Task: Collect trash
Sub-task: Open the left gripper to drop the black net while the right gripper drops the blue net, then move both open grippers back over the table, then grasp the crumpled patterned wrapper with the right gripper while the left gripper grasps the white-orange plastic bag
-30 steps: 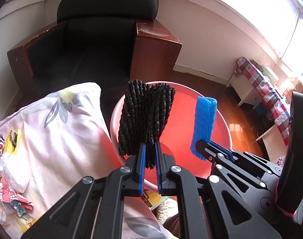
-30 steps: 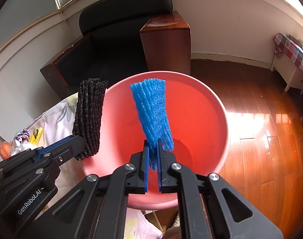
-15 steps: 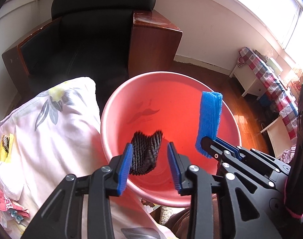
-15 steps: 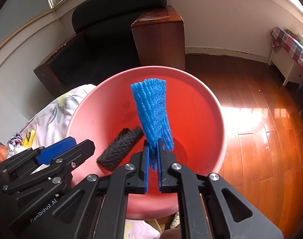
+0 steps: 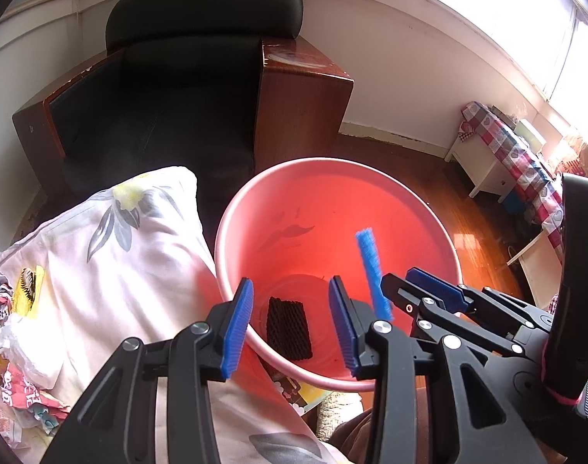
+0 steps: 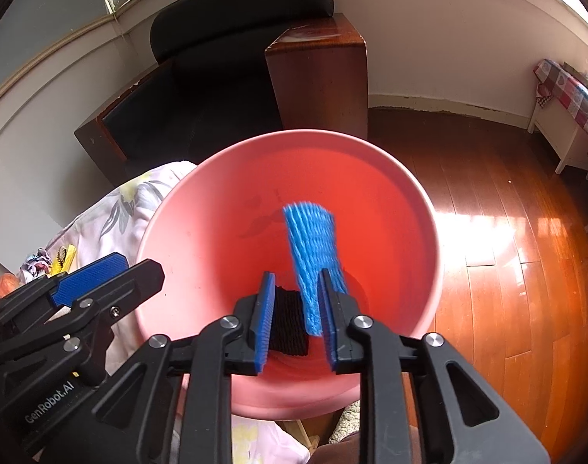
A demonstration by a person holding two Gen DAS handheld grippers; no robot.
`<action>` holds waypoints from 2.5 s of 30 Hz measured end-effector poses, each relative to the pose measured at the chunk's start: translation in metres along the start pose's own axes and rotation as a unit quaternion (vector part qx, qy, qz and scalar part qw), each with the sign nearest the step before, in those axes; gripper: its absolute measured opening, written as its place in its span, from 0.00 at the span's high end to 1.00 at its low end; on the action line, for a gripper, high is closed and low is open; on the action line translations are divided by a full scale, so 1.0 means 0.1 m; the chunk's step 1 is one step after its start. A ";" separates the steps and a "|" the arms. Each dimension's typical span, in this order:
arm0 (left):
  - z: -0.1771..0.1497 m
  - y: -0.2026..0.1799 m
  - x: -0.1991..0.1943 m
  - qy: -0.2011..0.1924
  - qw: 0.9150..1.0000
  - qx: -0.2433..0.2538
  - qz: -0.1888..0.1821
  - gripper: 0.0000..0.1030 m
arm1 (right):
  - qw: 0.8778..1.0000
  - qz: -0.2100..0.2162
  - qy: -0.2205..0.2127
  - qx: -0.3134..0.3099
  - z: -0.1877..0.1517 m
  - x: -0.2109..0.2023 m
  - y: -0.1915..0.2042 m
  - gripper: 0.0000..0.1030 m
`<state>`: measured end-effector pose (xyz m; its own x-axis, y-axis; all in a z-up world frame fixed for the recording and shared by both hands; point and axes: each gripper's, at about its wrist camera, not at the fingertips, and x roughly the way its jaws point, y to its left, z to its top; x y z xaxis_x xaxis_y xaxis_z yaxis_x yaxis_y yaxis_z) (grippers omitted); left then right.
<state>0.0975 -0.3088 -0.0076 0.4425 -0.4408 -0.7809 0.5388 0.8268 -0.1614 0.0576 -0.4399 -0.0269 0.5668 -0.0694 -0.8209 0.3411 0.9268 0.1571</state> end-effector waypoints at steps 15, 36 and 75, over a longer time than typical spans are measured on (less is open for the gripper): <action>-0.22 0.22 -0.53 -0.039 0.997 -0.007 0.065 0.61 | 0.997 0.015 -0.077 -0.019 -0.14 -0.52 0.33 0.76; -1.03 1.18 -1.43 -0.067 0.987 -0.077 0.128 0.61 | 0.988 0.137 -0.024 -0.074 -0.69 -0.60 1.29 0.76; -1.72 2.54 -1.44 -0.041 0.958 -0.224 0.175 0.74 | 0.958 0.218 0.016 -0.186 -0.91 -0.28 2.42 0.76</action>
<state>0.0476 0.0251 -0.0397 0.6053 -0.1205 -0.7868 -0.0057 0.9878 -0.1556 0.0560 -0.1805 -0.0158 0.5687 0.3605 -0.7393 -0.2165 0.9327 0.2883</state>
